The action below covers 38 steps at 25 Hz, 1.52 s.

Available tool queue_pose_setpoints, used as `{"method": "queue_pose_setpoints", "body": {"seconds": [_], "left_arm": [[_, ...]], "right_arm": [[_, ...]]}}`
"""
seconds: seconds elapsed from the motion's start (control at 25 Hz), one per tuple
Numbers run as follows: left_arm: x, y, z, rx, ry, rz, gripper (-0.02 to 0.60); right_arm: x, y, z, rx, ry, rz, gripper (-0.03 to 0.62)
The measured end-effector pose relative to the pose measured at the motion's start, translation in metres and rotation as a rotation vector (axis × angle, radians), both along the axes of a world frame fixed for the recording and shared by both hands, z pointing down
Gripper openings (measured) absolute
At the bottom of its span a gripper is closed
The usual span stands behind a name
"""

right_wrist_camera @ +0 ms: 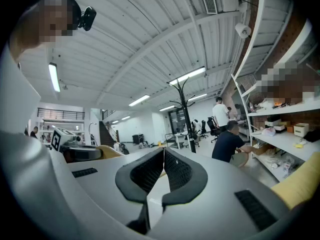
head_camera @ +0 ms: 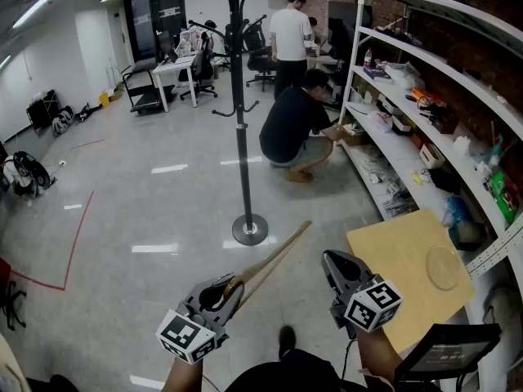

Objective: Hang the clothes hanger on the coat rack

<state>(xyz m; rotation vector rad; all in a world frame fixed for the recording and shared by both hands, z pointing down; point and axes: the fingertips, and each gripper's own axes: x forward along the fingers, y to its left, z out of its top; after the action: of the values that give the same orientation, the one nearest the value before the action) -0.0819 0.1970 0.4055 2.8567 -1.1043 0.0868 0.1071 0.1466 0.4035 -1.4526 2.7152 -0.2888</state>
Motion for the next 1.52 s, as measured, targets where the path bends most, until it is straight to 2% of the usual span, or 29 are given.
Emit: {"method": "queue_pose_setpoints", "body": {"seconds": [0.16,0.4,0.68,0.92,1.08,1.28,1.52], "left_arm": [[0.023,-0.051,-0.001,-0.012,-0.006,0.006,0.051],[0.060,-0.106,-0.003,-0.002,-0.073,0.063,0.051],[0.078,-0.165,0.008,-0.028,-0.073,0.070,0.051],[0.079,-0.218,0.014,-0.045,-0.071,0.090,0.051],[0.080,-0.261,0.023,-0.047,-0.072,0.131,0.051],[0.056,-0.320,0.026,-0.054,-0.102,0.171,0.051],[0.030,-0.389,0.023,-0.054,-0.116,0.224,0.051]], "right_arm": [[0.010,-0.052,-0.010,0.017,-0.009,-0.054,0.006],[0.026,-0.117,-0.012,0.048,0.012,-0.138,0.006],[0.034,-0.174,-0.012,0.051,0.025,-0.183,0.006],[0.020,-0.218,-0.018,0.128,0.048,-0.237,0.008],[0.004,-0.258,-0.009,0.128,0.088,-0.270,0.009],[-0.031,-0.315,-0.008,0.144,0.159,-0.334,0.052],[-0.067,-0.379,-0.003,0.118,0.204,-0.399,0.079]]}}
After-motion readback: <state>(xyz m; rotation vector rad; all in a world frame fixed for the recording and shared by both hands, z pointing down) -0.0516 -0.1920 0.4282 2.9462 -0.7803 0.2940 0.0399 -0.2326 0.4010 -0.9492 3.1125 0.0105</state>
